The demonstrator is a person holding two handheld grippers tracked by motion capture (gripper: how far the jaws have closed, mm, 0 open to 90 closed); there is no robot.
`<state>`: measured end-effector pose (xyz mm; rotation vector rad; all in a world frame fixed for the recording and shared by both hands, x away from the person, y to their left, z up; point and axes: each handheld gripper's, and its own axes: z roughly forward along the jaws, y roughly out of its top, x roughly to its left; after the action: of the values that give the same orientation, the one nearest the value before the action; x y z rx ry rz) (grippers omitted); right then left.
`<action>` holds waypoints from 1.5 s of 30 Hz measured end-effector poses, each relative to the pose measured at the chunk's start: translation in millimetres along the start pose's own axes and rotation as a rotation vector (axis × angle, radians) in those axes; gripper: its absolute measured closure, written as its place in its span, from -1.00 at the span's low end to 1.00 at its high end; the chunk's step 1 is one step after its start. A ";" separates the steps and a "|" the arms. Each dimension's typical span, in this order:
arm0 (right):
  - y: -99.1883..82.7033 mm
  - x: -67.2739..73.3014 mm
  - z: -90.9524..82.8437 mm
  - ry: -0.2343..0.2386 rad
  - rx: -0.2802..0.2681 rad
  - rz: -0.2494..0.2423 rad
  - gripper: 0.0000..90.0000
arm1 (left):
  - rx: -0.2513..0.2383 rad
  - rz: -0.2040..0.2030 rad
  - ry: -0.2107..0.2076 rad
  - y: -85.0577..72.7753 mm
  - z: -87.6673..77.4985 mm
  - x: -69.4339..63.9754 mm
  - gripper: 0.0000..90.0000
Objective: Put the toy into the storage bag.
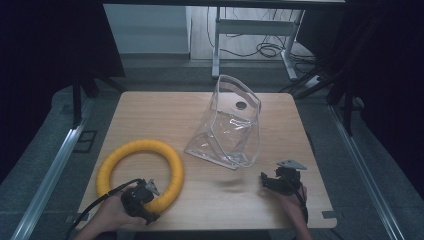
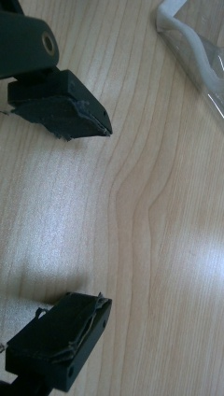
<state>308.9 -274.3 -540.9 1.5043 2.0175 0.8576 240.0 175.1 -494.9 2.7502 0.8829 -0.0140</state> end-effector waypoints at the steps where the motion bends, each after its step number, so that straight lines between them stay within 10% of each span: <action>1: 0.0 0.0 0.0 0.000 0.000 0.000 -0.68 | 0.016 0.000 0.005 2.3 2.1 -0.6 -0.19; 18: 0.0 -0.2 -0.1 0.000 -0.001 0.001 -0.68 | 0.055 -0.028 0.012 14.0 9.5 1.7 0.07; 28: 0.1 0.1 -0.5 -0.002 0.003 0.006 -0.67 | -0.106 -0.071 -0.109 13.8 -25.4 18.2 0.09; 45: 0.1 -0.1 -0.4 -0.003 0.000 0.007 -0.66 | -0.522 -0.212 -0.296 -6.9 -100.2 69.5 0.12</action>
<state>308.7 -274.4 -540.6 1.5122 2.0112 0.8573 286.0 244.4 -405.5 2.1000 0.9319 -0.1954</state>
